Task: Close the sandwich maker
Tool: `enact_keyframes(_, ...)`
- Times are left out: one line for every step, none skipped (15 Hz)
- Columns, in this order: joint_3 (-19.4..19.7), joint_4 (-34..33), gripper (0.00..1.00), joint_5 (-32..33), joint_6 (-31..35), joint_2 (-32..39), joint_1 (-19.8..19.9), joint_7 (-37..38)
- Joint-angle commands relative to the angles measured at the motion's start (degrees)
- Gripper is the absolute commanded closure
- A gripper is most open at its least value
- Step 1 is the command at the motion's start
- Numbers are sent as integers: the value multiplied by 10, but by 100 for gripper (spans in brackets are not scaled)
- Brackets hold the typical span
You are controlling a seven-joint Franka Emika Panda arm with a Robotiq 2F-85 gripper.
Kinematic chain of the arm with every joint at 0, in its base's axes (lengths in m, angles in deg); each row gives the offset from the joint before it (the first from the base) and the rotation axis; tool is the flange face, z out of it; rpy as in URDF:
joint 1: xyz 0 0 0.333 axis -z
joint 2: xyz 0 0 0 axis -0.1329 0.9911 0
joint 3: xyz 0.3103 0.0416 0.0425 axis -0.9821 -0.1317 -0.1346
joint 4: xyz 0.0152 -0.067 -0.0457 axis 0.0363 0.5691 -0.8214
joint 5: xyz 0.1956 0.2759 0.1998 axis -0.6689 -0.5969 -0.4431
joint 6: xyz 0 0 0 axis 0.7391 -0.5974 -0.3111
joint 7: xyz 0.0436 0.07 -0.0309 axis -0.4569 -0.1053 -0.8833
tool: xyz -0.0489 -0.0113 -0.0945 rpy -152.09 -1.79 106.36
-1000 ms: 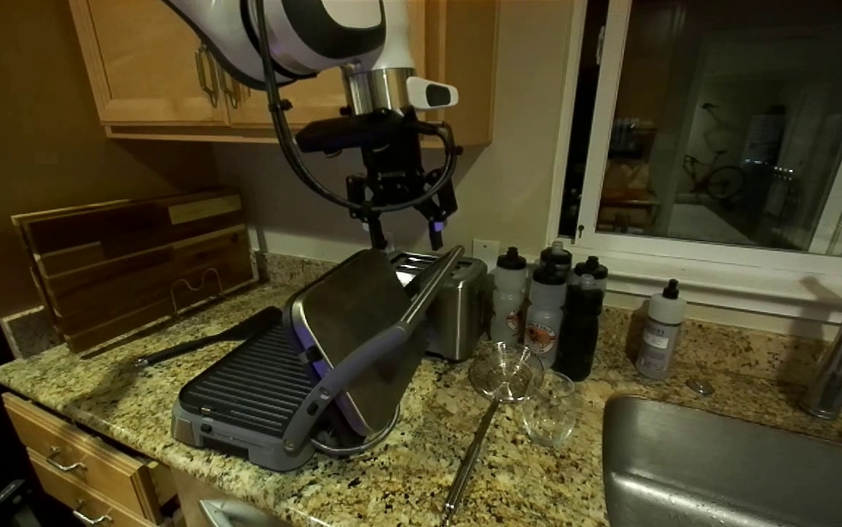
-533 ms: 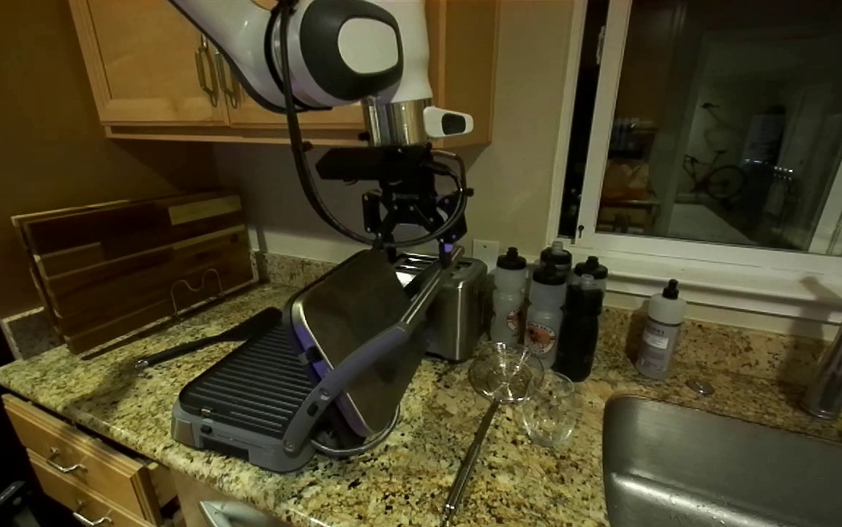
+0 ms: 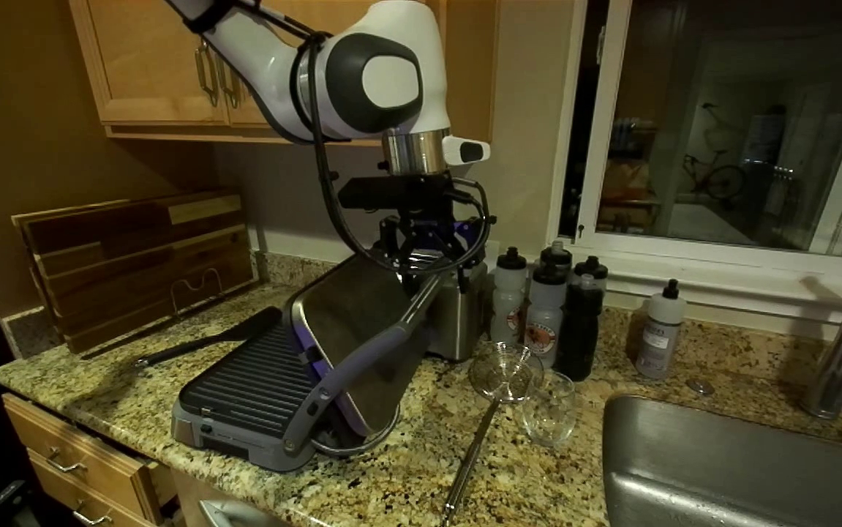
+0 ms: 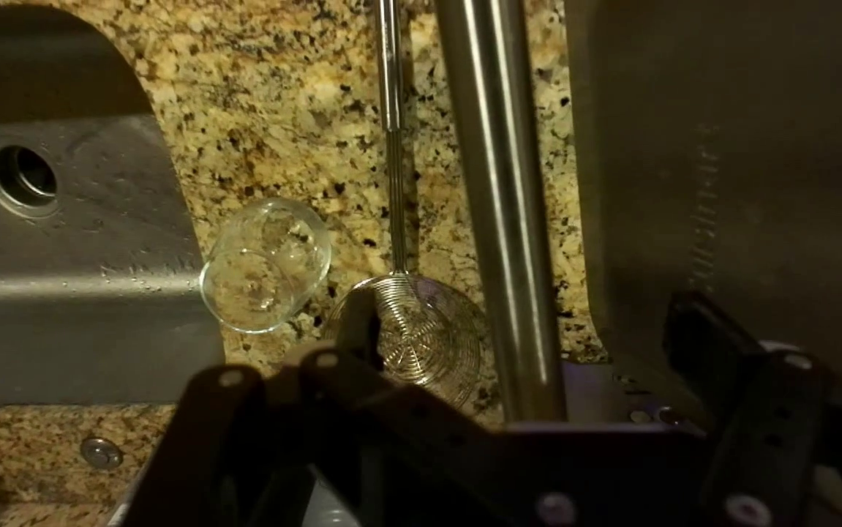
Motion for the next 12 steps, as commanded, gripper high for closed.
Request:
enact_keyframes(-2,-17,0,-4,6,28,9,-23)
enact_keyframes(-3,-20,5,-5,6,32,10,-26)
enact_keyframes(-4,-23,26,-5,6,38,10,-29)
enact_keyframes(-5,-26,29,-7,6,42,11,-32)
enact_keyframes(-5,-28,30,-7,7,46,11,-34)
enact_keyframes(-6,-31,36,-10,7,51,12,-39)
enact_keyframes(-7,-35,44,-14,4,56,13,-41)
enact_keyframes(-7,-37,50,-17,3,60,14,-42)
enact_keyframes(-8,-37,58,-20,3,62,14,-43)
enact_keyframes(-8,-38,63,-22,4,64,15,-42)
enact_keyframes(-9,-37,69,-23,4,64,14,-41)
enact_keyframes(-9,-36,77,-24,5,65,14,-40)
